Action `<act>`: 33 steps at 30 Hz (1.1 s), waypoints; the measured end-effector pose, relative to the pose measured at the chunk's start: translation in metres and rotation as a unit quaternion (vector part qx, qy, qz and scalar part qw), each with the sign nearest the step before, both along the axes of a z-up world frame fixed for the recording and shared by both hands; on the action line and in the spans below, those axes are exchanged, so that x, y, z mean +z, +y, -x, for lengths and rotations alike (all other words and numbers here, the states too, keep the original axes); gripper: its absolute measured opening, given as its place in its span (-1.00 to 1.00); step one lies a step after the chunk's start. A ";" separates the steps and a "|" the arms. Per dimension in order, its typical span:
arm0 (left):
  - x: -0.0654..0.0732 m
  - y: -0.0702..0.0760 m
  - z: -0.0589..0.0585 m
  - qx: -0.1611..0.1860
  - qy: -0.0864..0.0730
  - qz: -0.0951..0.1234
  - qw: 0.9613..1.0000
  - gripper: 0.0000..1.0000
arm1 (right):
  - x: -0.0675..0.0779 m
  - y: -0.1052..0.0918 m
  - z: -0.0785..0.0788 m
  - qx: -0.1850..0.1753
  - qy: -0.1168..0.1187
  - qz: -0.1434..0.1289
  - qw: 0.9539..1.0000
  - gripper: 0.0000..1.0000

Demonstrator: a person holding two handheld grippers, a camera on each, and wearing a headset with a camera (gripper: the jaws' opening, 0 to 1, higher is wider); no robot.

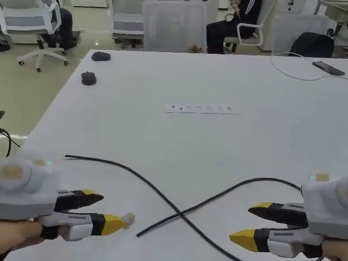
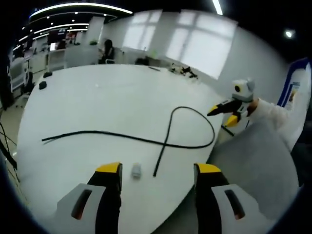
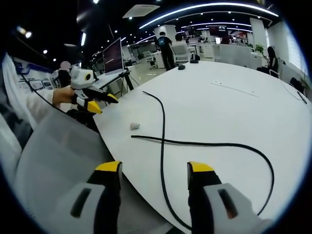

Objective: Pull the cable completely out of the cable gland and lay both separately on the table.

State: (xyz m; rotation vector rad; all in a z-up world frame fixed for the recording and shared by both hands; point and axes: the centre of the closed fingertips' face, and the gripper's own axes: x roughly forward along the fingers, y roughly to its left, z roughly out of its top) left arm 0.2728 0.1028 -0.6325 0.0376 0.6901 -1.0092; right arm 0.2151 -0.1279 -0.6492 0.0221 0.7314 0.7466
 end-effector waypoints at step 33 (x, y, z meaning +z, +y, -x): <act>0.039 0.020 0.007 0.082 -0.027 0.049 0.995 0.17 | -0.010 -0.013 0.020 -0.040 0.029 -0.002 0.999 0.10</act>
